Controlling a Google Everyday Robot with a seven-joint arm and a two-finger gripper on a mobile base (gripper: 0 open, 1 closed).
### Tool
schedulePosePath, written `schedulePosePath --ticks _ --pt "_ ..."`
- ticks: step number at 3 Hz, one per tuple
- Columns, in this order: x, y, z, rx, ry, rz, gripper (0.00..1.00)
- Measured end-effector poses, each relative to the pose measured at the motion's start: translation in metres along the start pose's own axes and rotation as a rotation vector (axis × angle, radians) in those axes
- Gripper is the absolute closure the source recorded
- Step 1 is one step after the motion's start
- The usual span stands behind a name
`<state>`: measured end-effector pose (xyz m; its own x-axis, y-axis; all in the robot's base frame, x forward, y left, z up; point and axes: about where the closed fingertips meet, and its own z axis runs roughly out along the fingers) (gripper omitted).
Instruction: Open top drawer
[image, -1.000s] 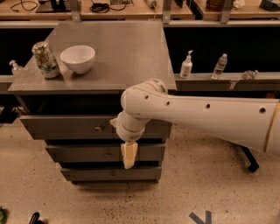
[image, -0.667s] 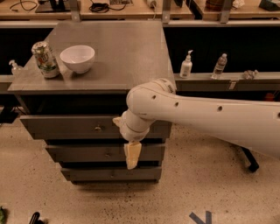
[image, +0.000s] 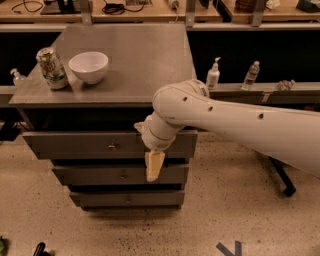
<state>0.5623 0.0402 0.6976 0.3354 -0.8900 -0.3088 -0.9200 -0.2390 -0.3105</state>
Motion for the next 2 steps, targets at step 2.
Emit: schedulePosePath --ticks 2 --pt "-0.006 -0.035 0.024 -0.038 -0.008 0.028 0.0"
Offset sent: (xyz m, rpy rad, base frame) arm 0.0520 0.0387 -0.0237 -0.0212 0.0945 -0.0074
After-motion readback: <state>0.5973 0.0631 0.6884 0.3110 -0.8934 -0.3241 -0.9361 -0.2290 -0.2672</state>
